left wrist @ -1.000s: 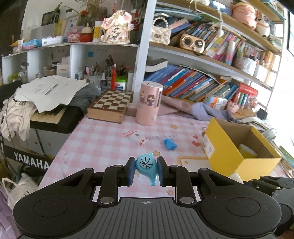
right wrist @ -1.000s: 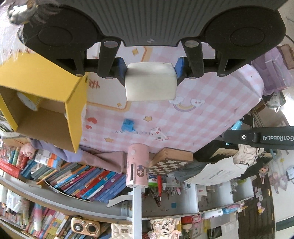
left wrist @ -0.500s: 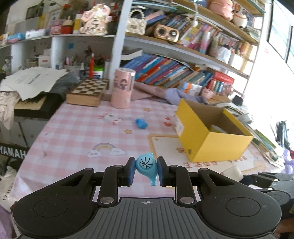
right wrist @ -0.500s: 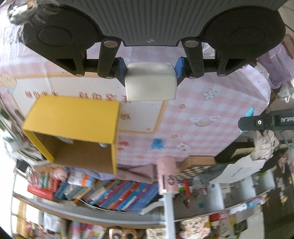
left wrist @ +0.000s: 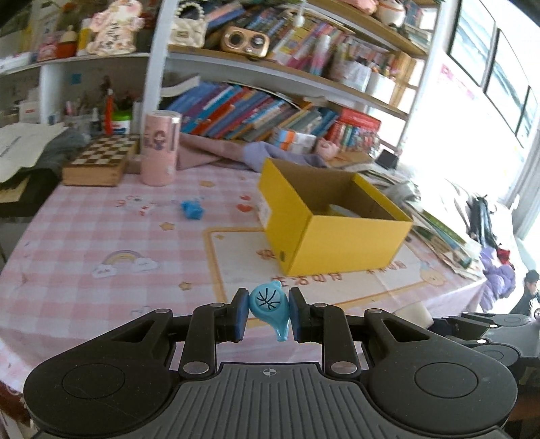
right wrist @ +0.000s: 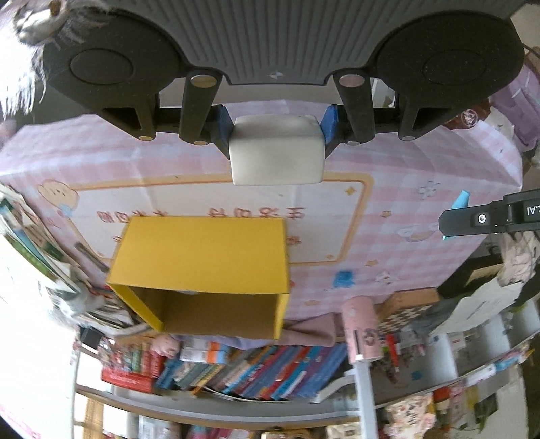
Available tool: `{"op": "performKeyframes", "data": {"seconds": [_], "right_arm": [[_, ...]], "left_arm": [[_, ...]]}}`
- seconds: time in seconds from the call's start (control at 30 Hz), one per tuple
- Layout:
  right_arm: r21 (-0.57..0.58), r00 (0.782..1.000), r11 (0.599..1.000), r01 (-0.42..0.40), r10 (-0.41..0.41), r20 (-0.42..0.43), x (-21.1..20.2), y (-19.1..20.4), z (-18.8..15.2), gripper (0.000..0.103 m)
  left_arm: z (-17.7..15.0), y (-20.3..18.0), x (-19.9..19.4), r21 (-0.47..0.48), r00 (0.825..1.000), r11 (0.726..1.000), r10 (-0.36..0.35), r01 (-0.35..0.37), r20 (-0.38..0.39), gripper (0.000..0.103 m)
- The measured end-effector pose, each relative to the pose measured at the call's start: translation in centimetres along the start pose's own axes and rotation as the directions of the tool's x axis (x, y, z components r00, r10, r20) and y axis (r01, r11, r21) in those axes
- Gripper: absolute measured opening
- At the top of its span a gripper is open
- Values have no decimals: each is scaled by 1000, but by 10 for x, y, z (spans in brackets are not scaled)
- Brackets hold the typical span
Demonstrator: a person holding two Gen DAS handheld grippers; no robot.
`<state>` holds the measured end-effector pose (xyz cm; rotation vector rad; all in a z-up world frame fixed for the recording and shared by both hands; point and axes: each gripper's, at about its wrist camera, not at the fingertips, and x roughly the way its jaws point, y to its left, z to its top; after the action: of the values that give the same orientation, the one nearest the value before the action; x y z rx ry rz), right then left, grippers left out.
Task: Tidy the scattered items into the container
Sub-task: 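Carry the white block and the blue teardrop piece toward the yellow box with both tools, then lower the white block and blue teardrop piece into the yellow box with both tools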
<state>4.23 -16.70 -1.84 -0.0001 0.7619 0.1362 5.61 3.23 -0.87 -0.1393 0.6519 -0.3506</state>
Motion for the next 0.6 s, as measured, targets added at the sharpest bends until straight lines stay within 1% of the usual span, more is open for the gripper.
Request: {"op": "performKeyframes", "data": {"seconds": [0.13, 0.6], "right_arm": [[22, 999, 999, 32, -32, 9, -4, -15, 0, 47], [86, 995, 991, 101, -101, 0, -4, -51, 1, 47]], "left_arm": [[3, -13, 9, 19, 1000, 999, -27, 27, -3, 24], [12, -41, 39, 62, 994, 993, -98, 100, -38, 24]]}}
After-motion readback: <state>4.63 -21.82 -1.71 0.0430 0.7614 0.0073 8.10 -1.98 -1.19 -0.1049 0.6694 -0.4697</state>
